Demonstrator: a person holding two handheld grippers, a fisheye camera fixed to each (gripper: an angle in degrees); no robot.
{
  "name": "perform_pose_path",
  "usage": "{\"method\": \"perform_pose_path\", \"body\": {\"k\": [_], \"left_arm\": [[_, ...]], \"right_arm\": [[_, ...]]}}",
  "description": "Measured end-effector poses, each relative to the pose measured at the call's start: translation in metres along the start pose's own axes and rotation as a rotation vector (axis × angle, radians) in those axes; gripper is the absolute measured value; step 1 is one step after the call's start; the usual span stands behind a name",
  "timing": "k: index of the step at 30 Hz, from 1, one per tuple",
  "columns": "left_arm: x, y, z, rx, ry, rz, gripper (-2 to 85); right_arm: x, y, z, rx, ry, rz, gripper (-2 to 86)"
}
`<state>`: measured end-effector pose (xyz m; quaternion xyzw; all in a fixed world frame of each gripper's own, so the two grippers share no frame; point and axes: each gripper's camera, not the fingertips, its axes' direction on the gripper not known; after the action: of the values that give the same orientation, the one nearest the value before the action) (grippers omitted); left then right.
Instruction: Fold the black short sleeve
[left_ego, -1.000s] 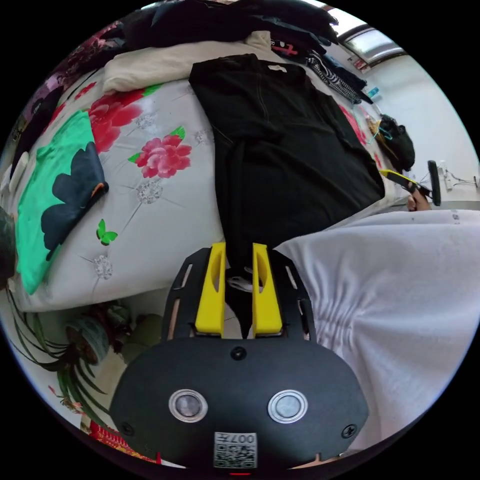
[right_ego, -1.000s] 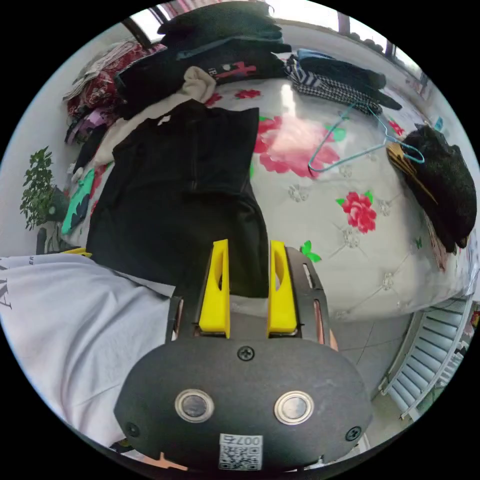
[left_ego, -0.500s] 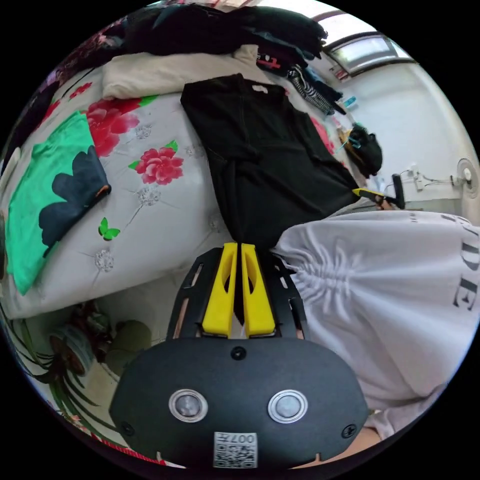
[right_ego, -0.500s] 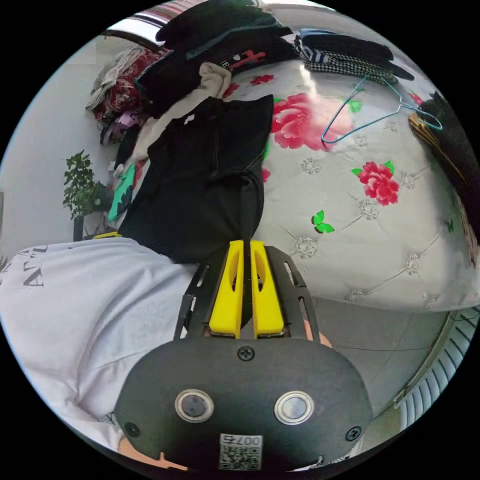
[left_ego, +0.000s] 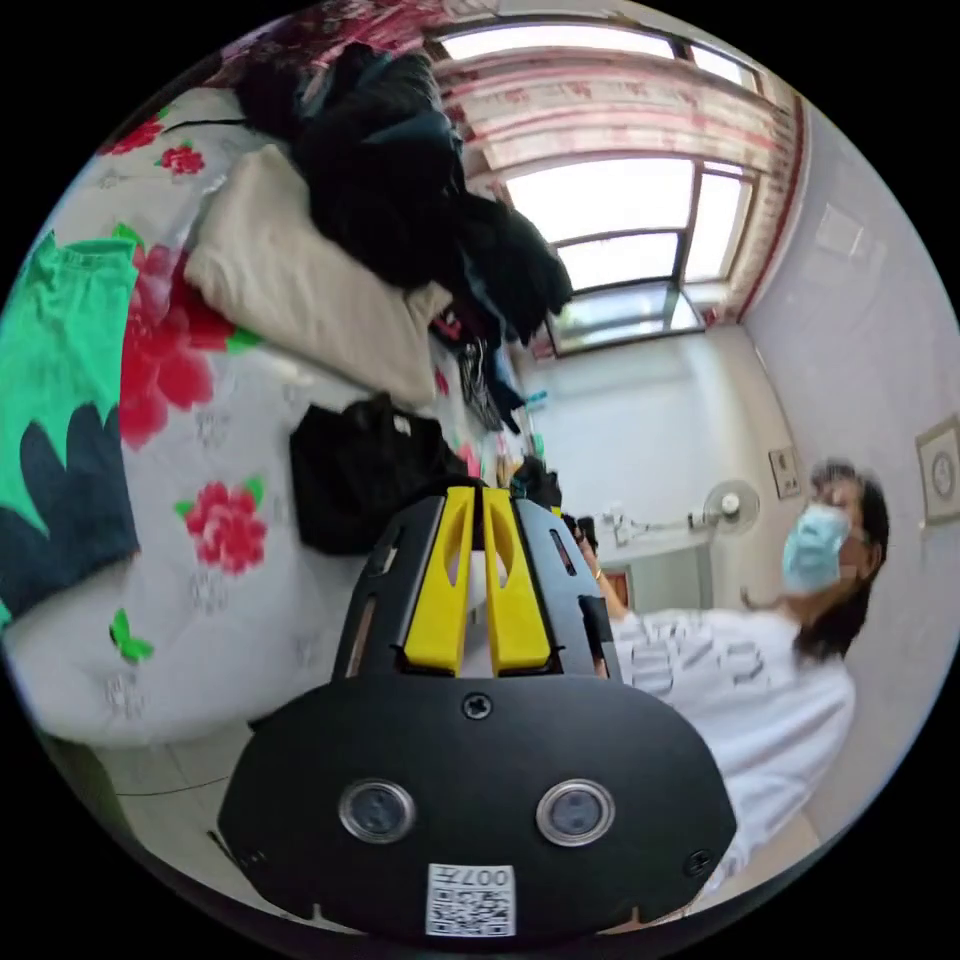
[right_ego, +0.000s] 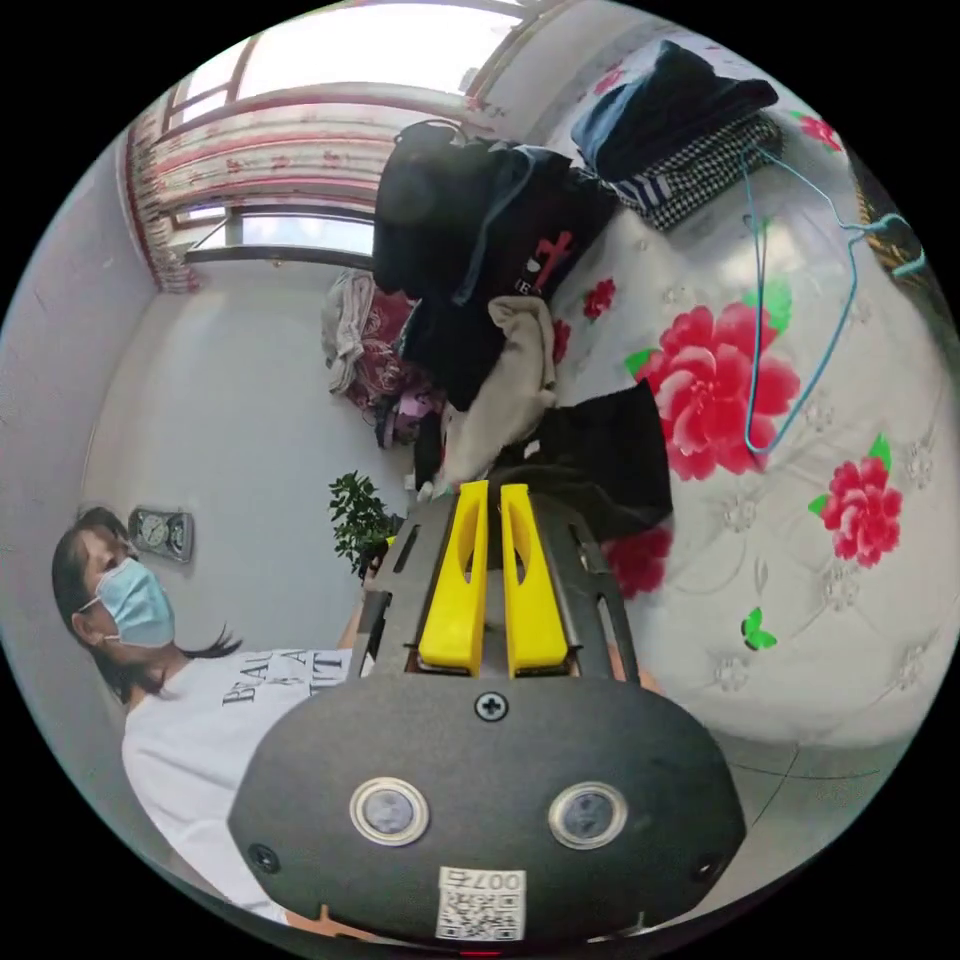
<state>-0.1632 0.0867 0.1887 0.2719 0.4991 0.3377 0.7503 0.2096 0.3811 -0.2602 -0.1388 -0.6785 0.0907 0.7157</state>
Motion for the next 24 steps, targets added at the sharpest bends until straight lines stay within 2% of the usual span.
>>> {"method": "perform_pose_path", "body": {"k": [3, 6, 8, 15, 17, 19, 24], "left_arm": [[-0.028, -0.071, 0.024, 0.140, -0.065, -0.082, 1.4], [-0.051, -0.100, 0.050, 0.258, -0.242, -0.170, 4.4], [-0.061, -0.097, 0.062, 0.286, -0.297, -0.230, 5.3], [-0.065, -0.019, 0.094, 0.174, -0.448, -0.206, 8.4], [-0.063, -0.006, 0.106, 0.131, -0.474, -0.206, 9.3], [-0.060, -0.002, 0.121, 0.082, -0.495, -0.199, 9.6], [-0.063, -0.025, 0.152, -0.002, -0.586, -0.189, 9.9]], "right_arm": [[-0.011, -0.057, 0.026, 0.083, 0.072, -0.051, 1.7], [0.005, -0.091, 0.057, 0.140, 0.187, 0.019, 3.6], [0.025, -0.087, 0.072, 0.151, 0.234, 0.087, 5.3], [0.094, -0.007, 0.066, 0.193, 0.277, 0.296, 8.8], [0.112, 0.010, 0.069, 0.221, 0.206, 0.359, 9.1], [0.114, 0.012, 0.072, 0.265, 0.157, 0.362, 9.0], [0.098, -0.026, 0.094, 0.223, 0.141, 0.327, 7.7]]}}
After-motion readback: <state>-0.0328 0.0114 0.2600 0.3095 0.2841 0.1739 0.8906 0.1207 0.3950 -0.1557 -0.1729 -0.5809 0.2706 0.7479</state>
